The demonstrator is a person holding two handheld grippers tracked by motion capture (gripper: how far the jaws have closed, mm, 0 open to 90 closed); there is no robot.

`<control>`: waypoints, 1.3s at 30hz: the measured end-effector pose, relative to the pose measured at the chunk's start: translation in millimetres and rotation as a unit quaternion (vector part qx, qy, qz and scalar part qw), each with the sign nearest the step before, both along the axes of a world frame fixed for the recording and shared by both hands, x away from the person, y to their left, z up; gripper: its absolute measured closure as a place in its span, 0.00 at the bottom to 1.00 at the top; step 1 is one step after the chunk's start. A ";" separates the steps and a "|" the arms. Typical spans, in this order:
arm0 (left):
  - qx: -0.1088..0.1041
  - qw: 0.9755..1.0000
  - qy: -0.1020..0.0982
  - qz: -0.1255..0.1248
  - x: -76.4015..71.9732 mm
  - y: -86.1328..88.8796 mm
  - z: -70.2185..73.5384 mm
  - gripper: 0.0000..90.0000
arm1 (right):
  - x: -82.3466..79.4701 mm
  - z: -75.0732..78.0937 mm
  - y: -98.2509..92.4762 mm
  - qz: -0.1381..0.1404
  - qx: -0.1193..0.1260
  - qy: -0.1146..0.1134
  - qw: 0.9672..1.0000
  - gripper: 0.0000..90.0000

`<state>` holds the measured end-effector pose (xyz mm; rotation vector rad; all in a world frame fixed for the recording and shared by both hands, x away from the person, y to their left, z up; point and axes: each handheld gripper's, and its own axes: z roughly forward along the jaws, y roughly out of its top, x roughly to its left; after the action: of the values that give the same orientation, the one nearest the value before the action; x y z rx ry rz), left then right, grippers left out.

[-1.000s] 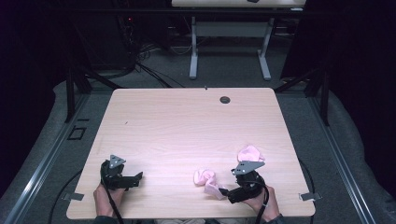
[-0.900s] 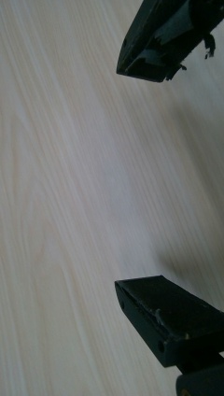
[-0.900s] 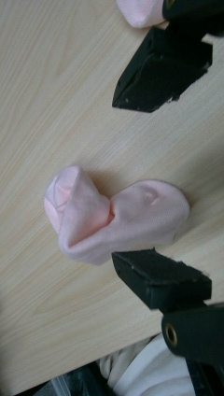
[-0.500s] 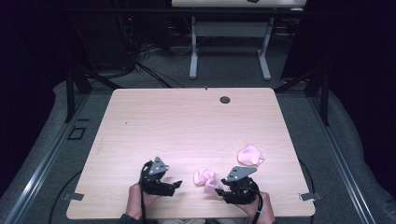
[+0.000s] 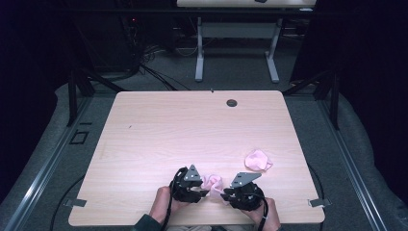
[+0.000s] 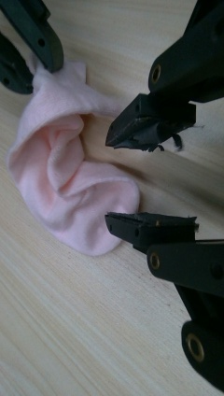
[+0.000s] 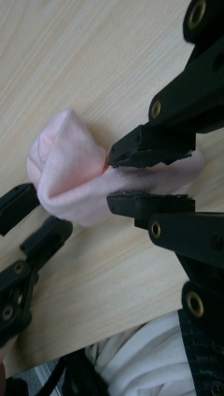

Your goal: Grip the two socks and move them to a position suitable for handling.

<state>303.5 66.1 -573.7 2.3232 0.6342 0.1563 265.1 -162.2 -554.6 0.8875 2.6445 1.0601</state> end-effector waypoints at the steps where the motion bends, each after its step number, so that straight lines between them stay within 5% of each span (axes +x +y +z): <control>1: -0.001 1.000 -0.003 -0.001 0.0 -1.0 -0.6 0.71 | 0.1 -0.4 0.4 0.001 0.000 -0.001 1.000 0.86; 7: 0.006 1.000 -0.022 -0.008 -1.0 -7.5 -1.7 0.99 | 3.4 -1.4 0.1 0.007 0.013 0.007 1.000 0.93; 18: -0.002 0.999 -0.034 -0.001 -4.4 2.6 5.3 1.00 | 8.3 3.7 -17.4 -0.019 0.047 0.010 0.999 0.94; 25: -0.001 0.999 -0.039 0.008 -13.7 20.0 9.8 1.00 | 18.9 2.0 -36.5 -0.070 0.064 0.038 0.995 0.92; 30: 0.007 0.999 -0.037 0.016 -17.6 28.7 8.8 1.00 | 27.0 -5.3 -39.0 -0.103 0.049 0.054 0.992 0.88; 34: 0.004 0.999 -0.031 0.019 -20.1 32.2 7.7 1.00 | 29.5 -12.0 -39.3 -0.120 0.036 0.053 0.991 0.74; 36: -0.003 0.999 -0.024 0.026 -21.0 34.0 10.3 0.91 | 26.2 -7.7 -41.3 -0.122 0.036 0.042 0.991 0.69; 37: -0.006 0.999 -0.022 0.025 -21.3 35.5 12.6 0.72 | 23.3 -1.0 -43.4 -0.115 0.045 0.025 0.992 0.64; 39: -0.012 0.999 -0.020 0.031 -21.9 38.0 16.3 0.67 | 22.8 1.5 -43.7 -0.114 0.047 0.023 0.992 0.62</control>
<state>281.6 104.1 -557.4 2.2728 0.6845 0.2230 287.8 -205.9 -553.1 1.2134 2.4708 1.1246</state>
